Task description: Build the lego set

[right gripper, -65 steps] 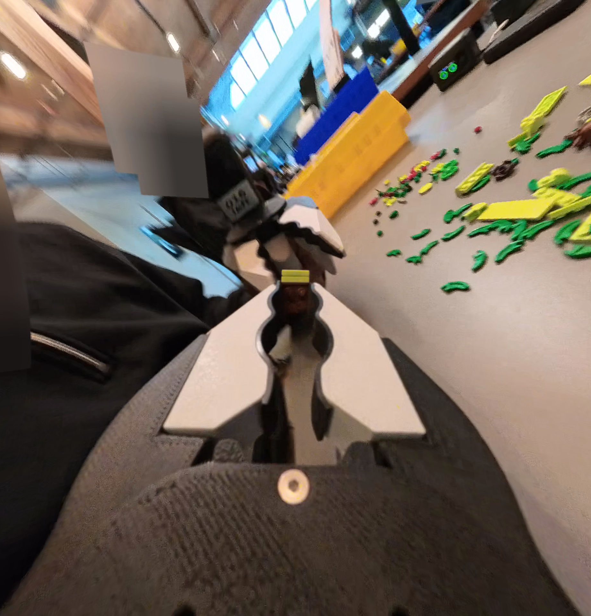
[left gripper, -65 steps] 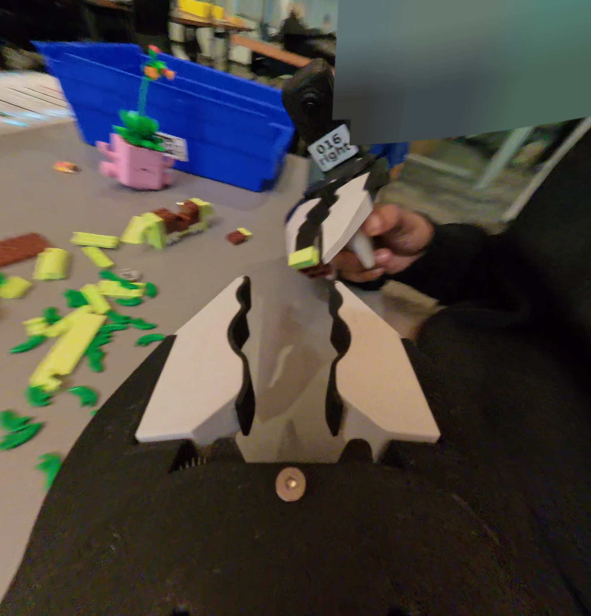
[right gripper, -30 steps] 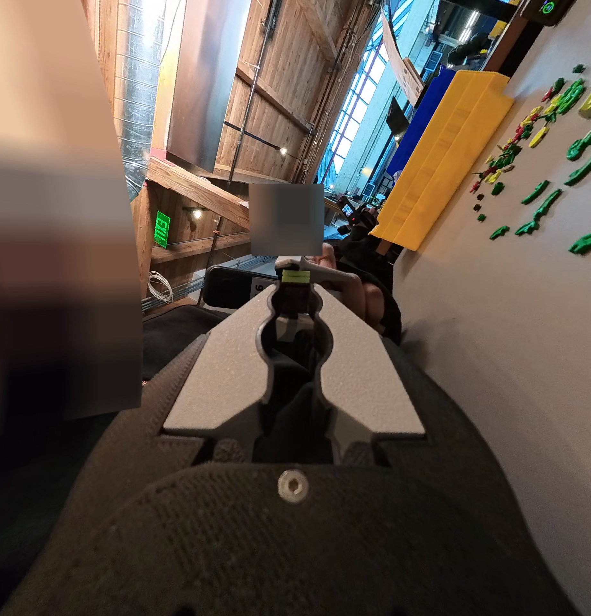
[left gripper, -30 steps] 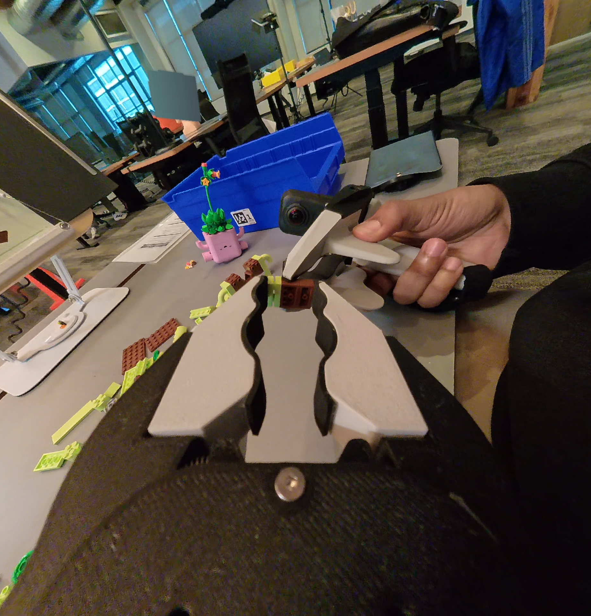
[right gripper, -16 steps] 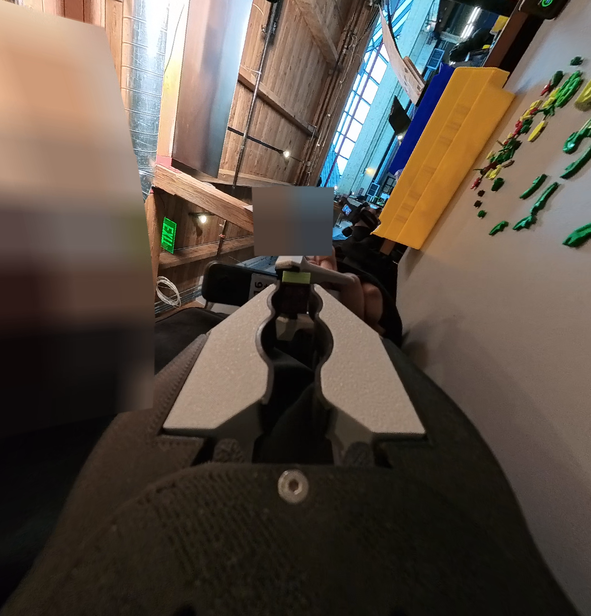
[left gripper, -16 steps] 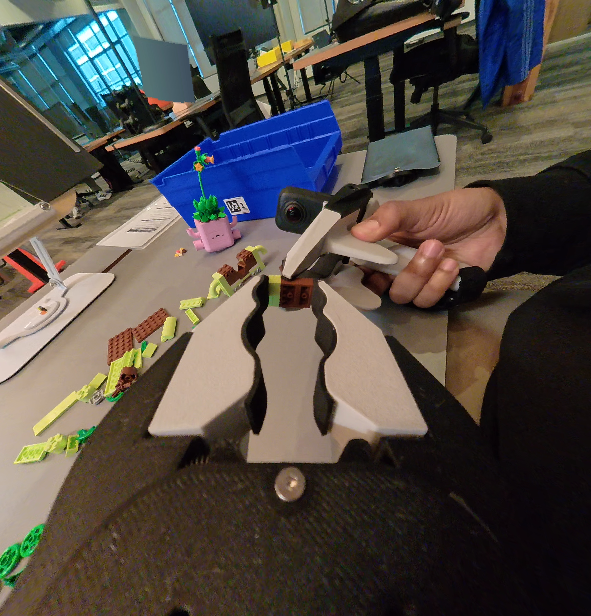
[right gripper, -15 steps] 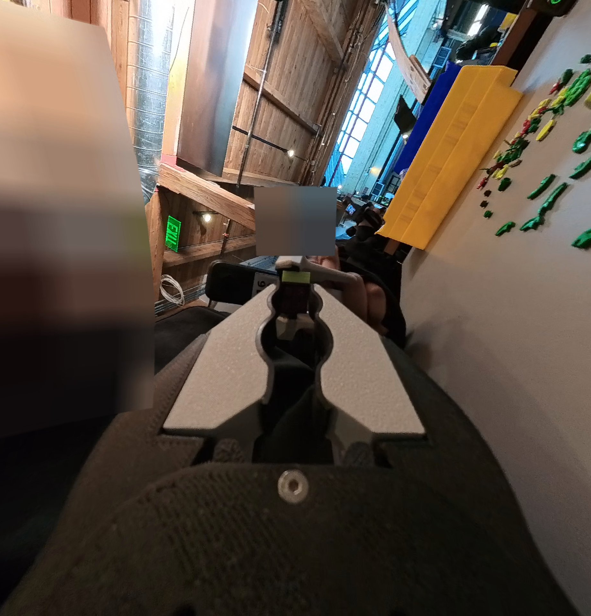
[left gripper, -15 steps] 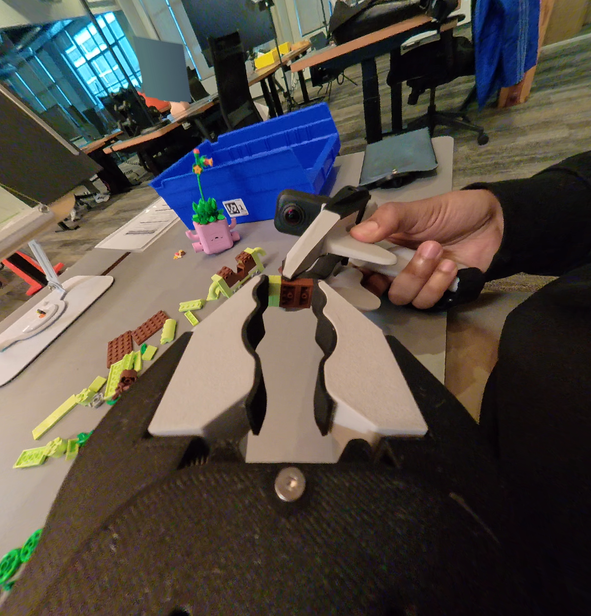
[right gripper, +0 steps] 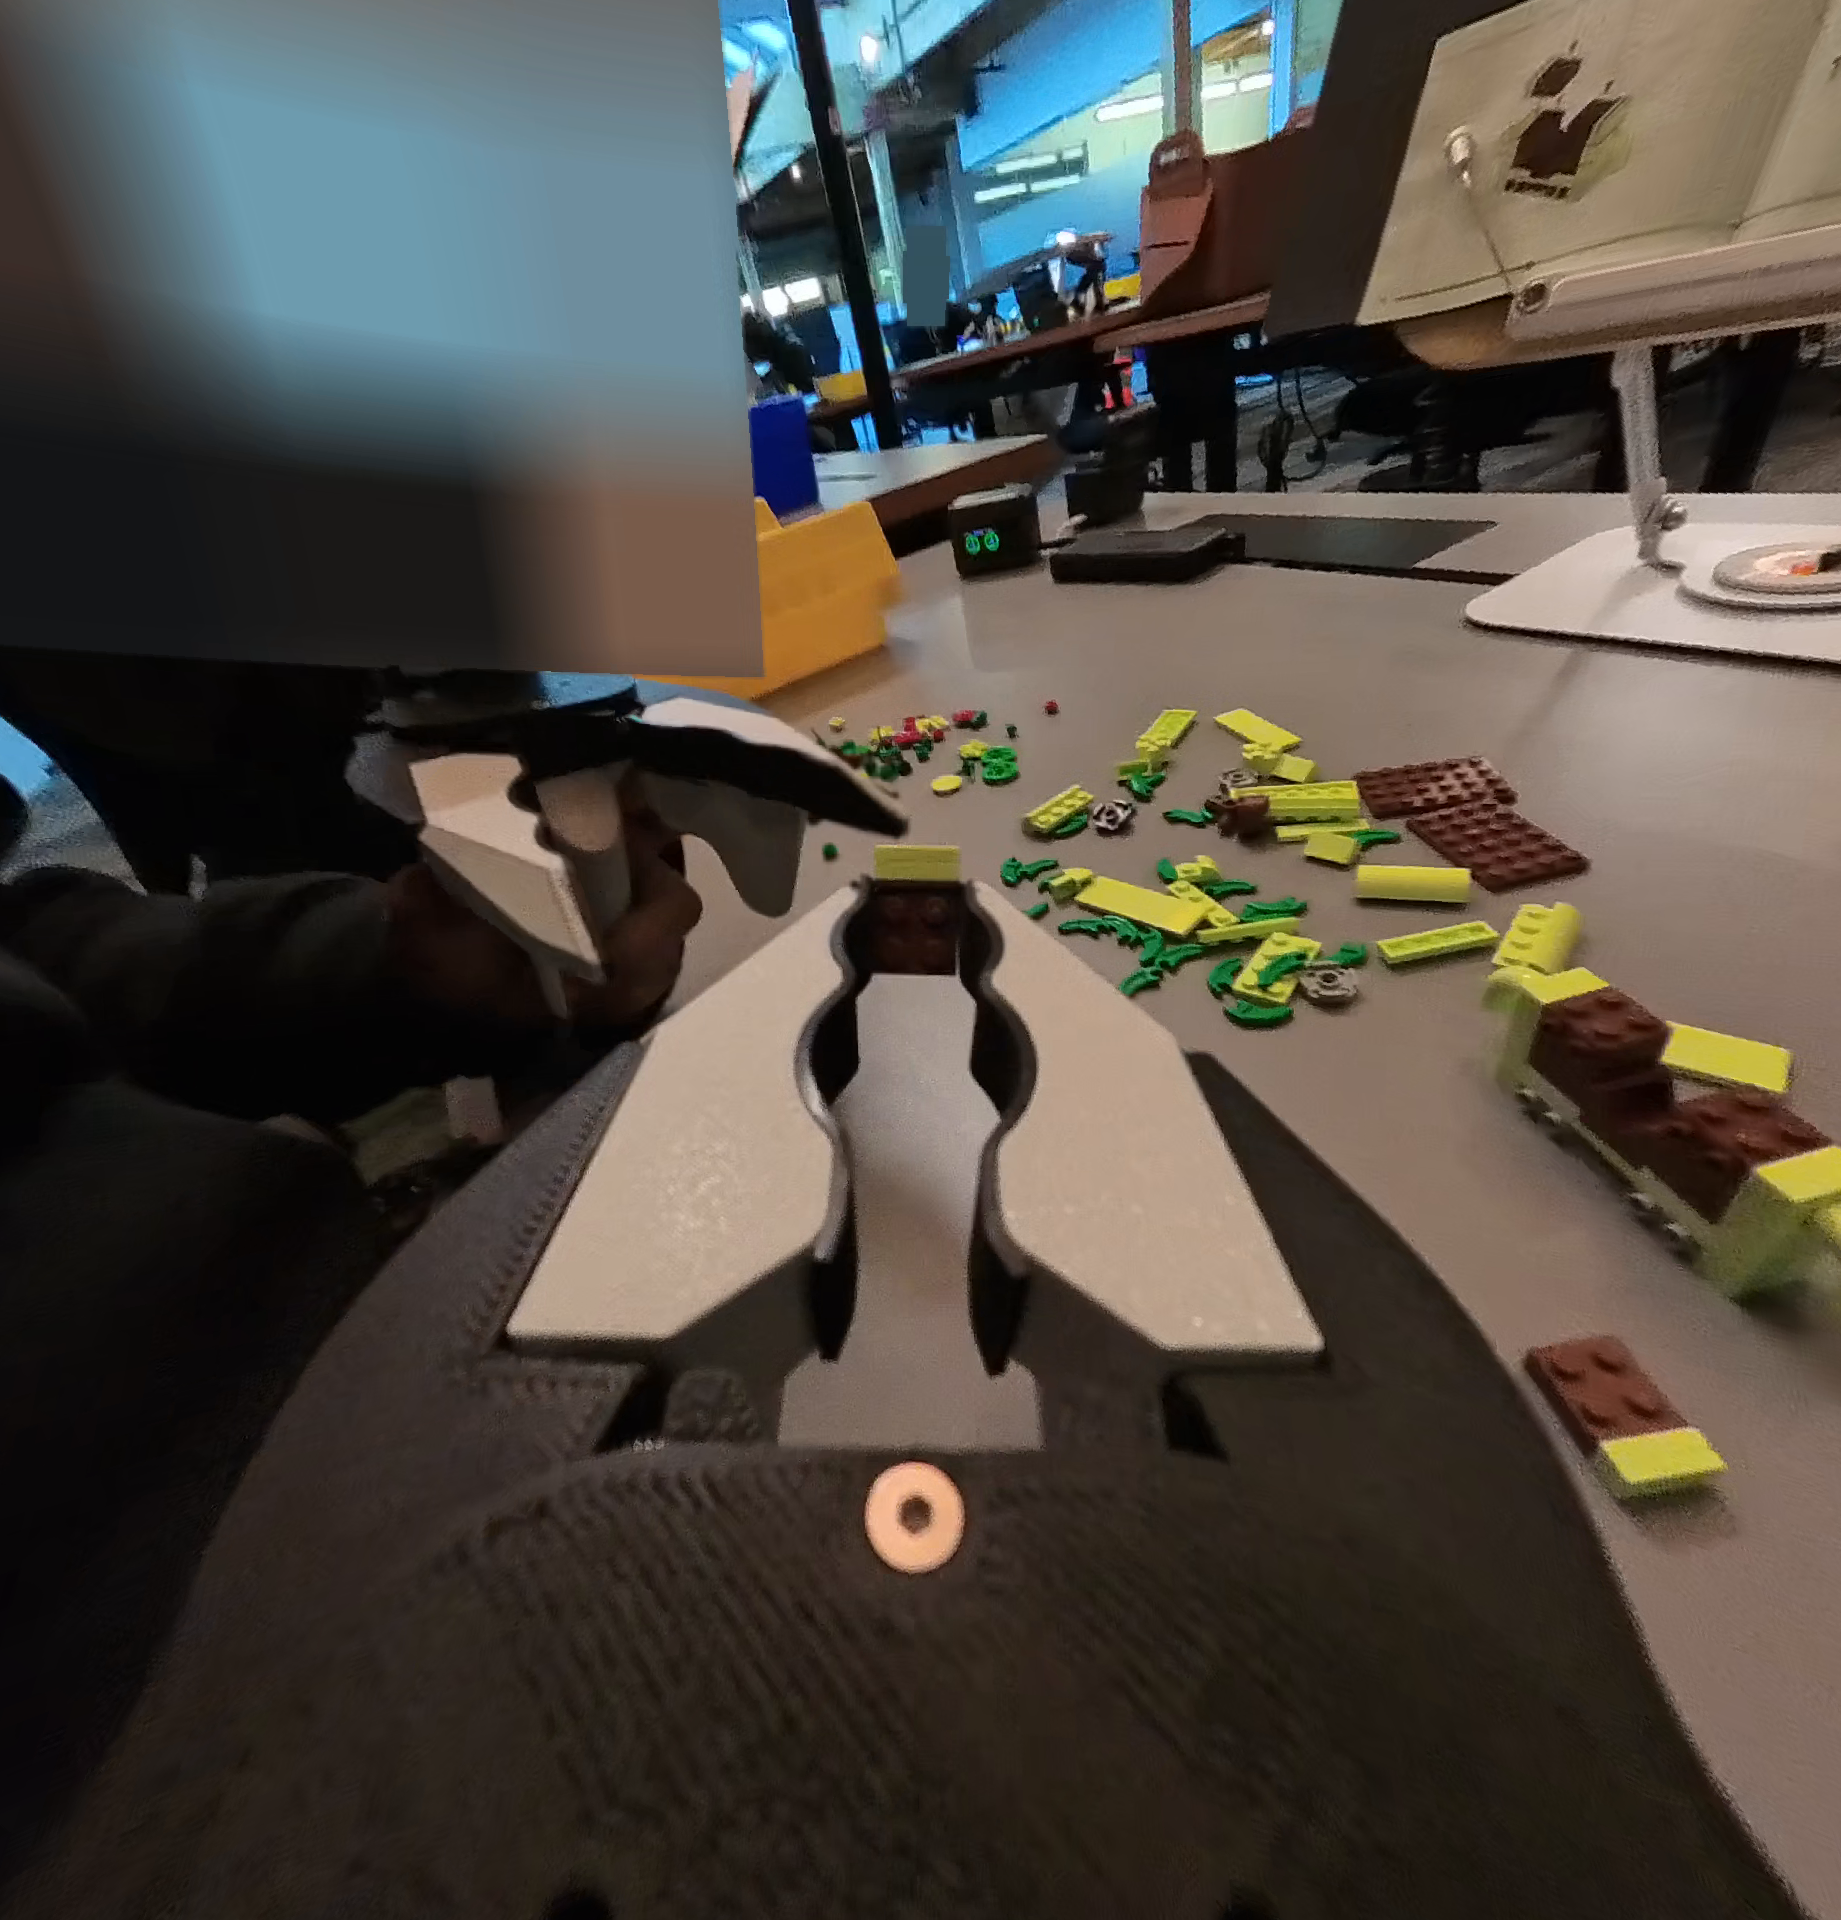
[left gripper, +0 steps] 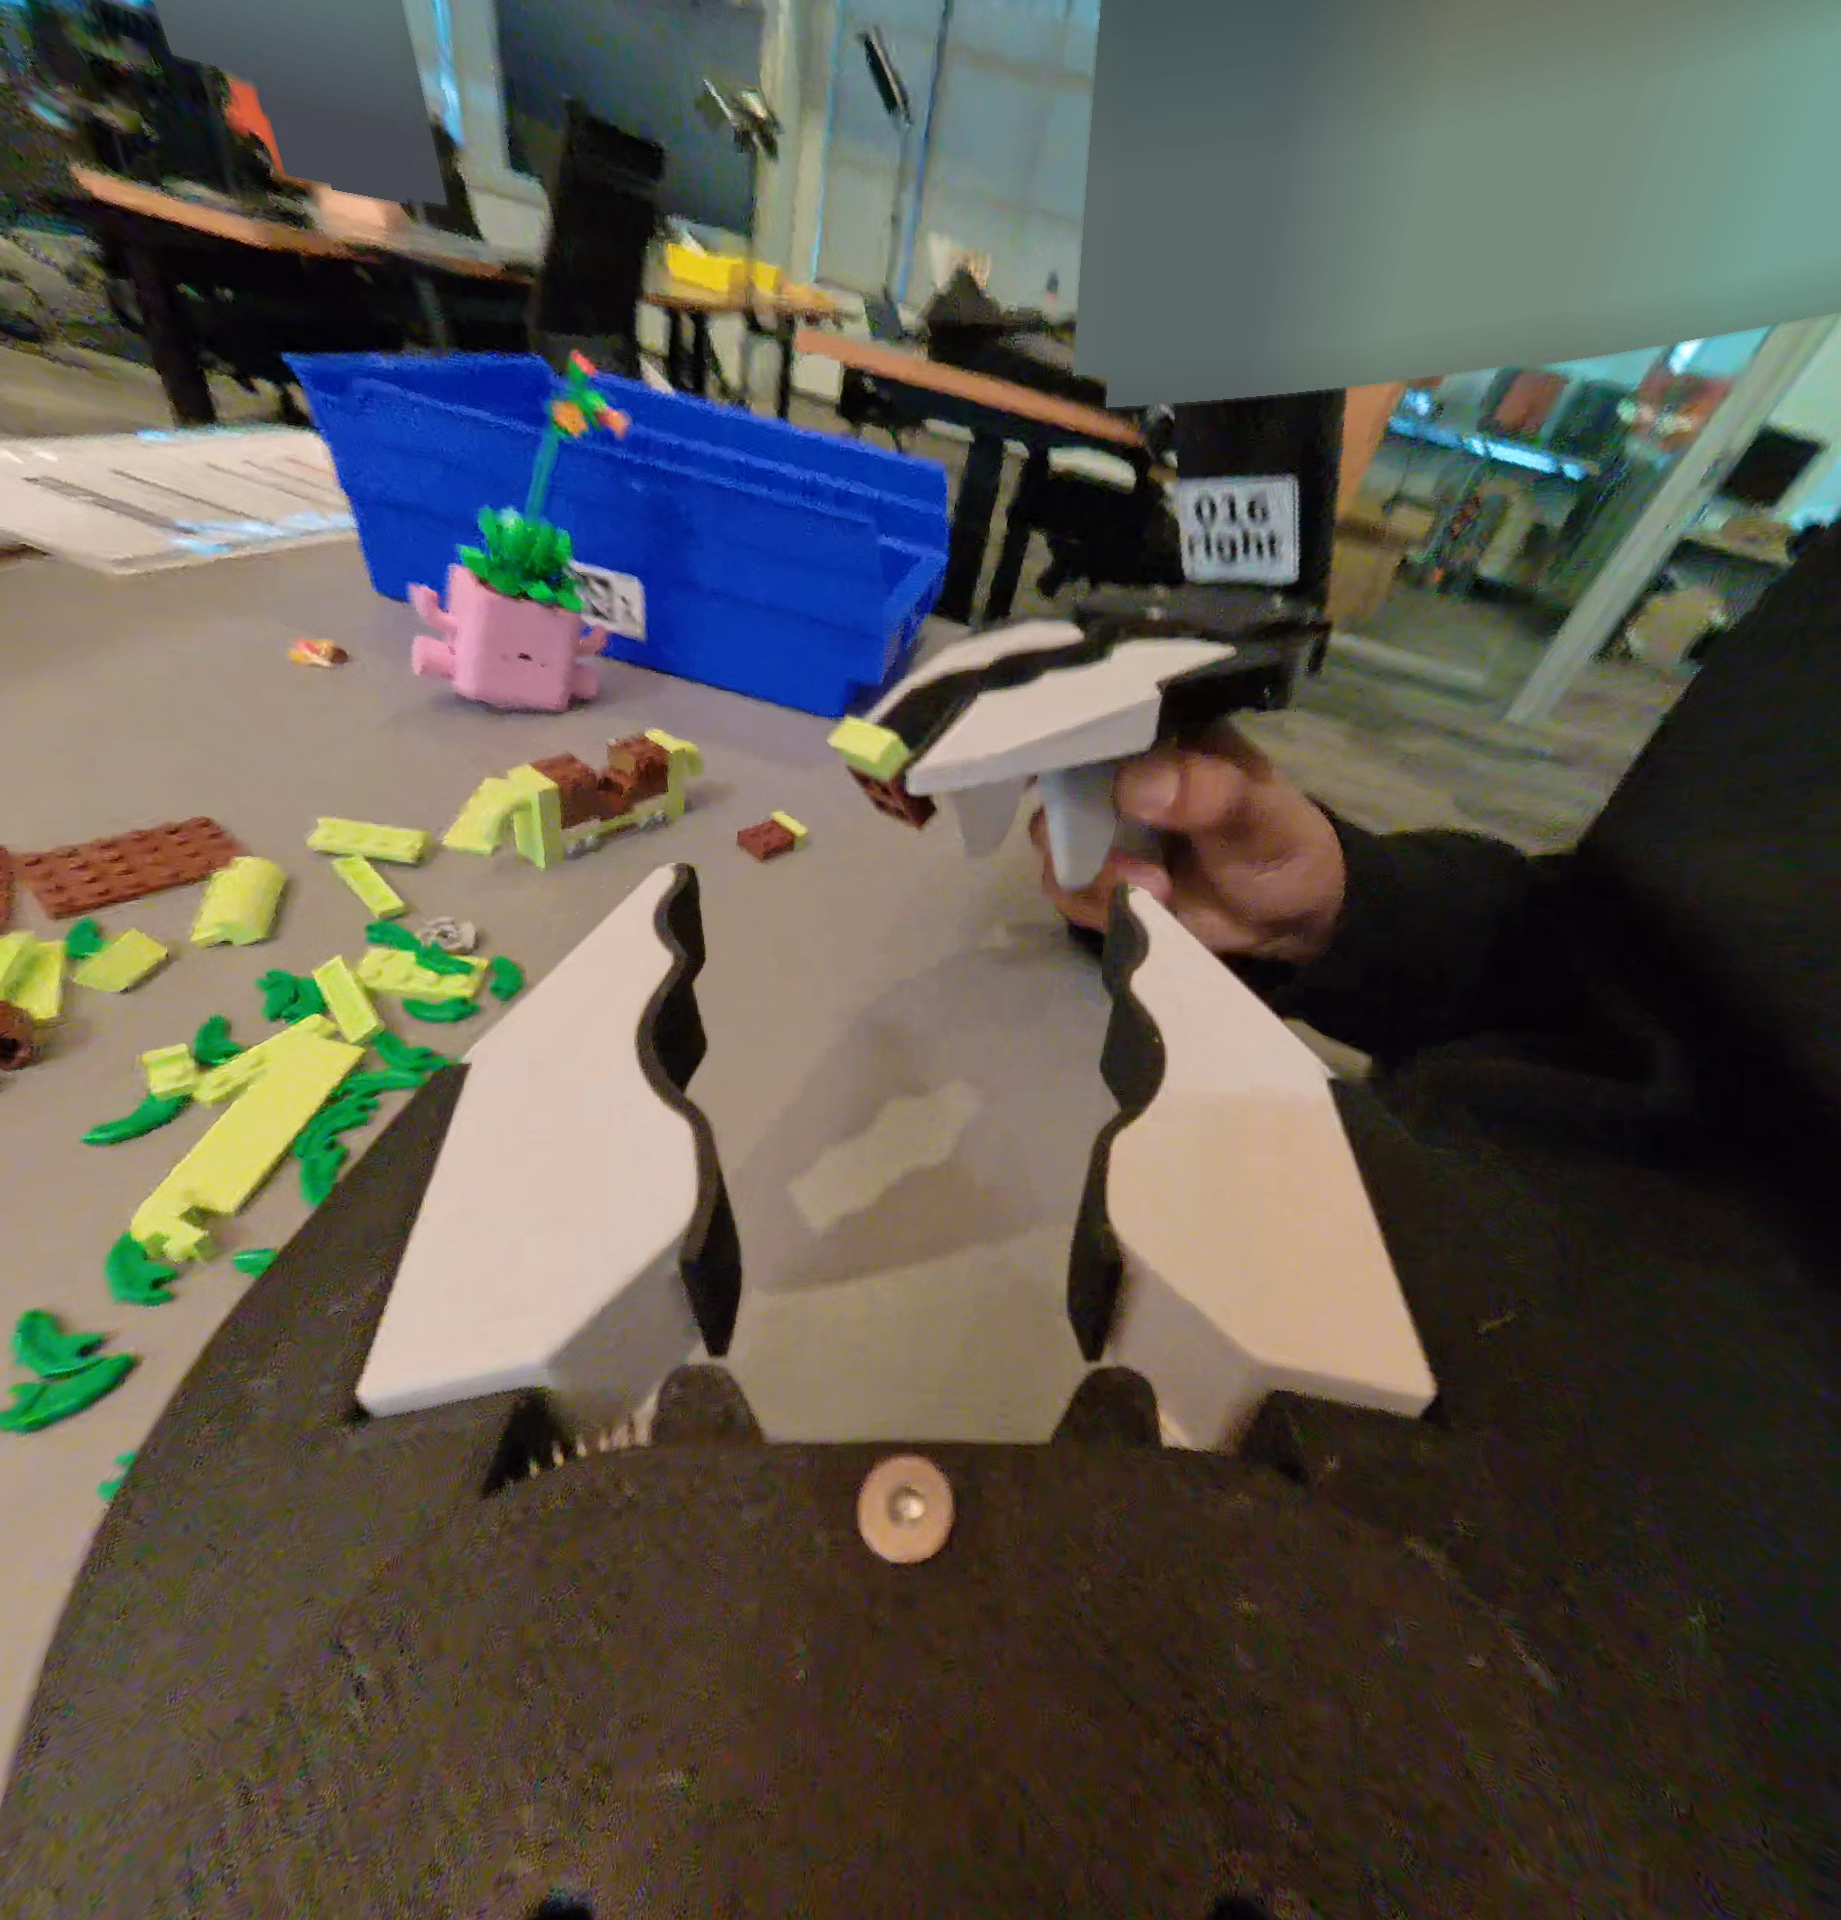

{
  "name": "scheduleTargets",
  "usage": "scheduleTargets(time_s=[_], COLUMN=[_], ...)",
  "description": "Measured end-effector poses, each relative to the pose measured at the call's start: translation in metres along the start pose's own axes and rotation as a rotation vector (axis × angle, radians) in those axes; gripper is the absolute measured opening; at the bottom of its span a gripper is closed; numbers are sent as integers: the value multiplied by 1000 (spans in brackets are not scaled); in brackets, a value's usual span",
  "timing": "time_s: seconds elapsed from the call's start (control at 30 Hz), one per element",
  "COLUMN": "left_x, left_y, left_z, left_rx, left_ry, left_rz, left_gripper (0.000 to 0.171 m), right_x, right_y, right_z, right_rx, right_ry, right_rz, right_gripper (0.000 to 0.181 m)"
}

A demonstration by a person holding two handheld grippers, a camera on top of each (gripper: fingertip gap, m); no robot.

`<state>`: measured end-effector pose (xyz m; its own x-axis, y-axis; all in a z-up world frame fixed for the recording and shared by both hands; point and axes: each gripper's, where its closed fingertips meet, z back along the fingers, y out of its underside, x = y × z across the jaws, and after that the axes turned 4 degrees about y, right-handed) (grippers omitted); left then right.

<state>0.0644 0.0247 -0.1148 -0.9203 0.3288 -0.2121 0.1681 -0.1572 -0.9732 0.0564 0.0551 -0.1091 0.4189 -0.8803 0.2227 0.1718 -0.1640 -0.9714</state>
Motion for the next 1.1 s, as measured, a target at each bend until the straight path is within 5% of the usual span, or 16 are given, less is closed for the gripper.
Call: scheduleTargets(time_s=[0.17, 0.33, 0.47, 0.57, 0.93, 1.1], left_x=[-12, -1, -19, -28, -44, -46], left_y=[-3, 2, -8, -20, -18, -20], left_z=[-7, -6, -3, 5, 9, 10], left_rx=[-97, -145, -168, -220, -171, -179], left_ry=[260, 357, 536, 693, 790, 807], left_rz=[436, 736, 823, 900, 887, 876], left_gripper=[75, 81, 71, 63, 25, 23], right_x=[7, 21, 54, 62, 74, 77], right_y=[12, 10, -6, -2, -4, -8], right_z=[-5, -6, 0, 3, 3, 5], right_rx=[63, 32, -228, -250, -285, -302], right_ry=[30, 46, -84, -136, -180, -190], right_rz=[179, 447, 748, 883, 947, 932], right_gripper=[13, 13, 13, 13, 13, 13])
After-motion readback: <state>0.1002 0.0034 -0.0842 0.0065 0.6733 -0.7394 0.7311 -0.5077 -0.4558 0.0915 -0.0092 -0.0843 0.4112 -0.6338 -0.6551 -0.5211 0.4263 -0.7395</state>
